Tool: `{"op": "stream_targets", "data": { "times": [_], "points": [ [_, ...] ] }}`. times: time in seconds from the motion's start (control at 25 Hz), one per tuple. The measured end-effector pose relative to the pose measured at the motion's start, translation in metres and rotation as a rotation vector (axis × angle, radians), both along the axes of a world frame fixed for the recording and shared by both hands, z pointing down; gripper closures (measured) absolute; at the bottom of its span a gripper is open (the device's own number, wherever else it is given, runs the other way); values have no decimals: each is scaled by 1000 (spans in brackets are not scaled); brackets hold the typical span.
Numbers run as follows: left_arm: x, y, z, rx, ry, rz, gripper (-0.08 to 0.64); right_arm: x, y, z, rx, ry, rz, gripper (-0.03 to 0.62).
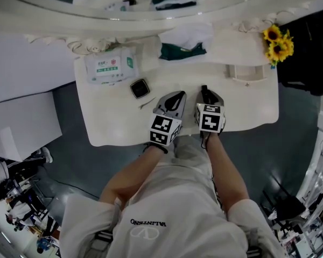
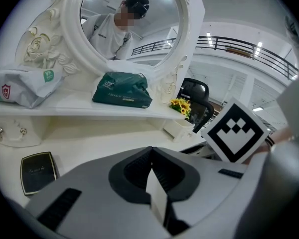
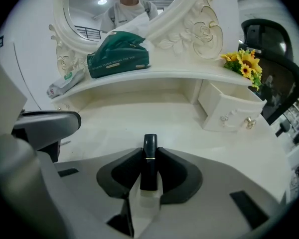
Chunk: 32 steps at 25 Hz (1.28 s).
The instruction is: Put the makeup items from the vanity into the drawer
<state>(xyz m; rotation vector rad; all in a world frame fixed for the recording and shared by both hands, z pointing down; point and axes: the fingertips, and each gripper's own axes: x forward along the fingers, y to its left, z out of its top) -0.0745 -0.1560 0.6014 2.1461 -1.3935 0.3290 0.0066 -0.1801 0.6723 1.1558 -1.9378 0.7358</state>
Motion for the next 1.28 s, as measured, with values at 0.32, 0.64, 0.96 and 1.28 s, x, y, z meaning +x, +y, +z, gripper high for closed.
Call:
{"op": "stream_targets", "data": {
  "times": [0.32,0.64,0.96,1.28],
  "points": [
    [33,-14,-8,10,4,63,557,35,-6,-22,50,-34,82,486],
    [111,-27,-23,39,20,201,558,95,-11,-47,107,-59,203,486],
    [170,-33,-29,54,18,292,557,147,-8,-62,149,-90,309,486],
    [188,-44,-31,70,3,308,558,160,-18,-69,183,-124,324,486]
  ]
}}
